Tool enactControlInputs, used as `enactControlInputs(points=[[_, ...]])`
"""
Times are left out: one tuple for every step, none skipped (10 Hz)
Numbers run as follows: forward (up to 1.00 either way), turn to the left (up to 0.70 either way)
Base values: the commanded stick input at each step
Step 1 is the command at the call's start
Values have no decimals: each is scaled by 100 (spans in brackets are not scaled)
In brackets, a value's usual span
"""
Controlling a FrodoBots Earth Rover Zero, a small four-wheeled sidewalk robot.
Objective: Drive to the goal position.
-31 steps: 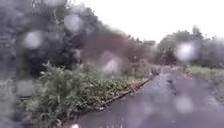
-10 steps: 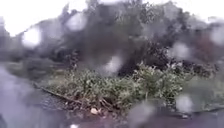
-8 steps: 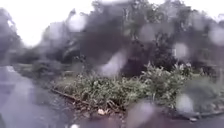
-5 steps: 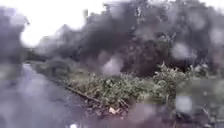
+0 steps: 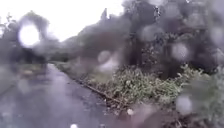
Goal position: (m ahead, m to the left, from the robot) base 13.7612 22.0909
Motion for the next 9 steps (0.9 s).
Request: enactControlInputs(points=[[0,85],[0,85],[0,85],[0,85],[0,85],[2,84],[40,61],[79,38],[85,34]])
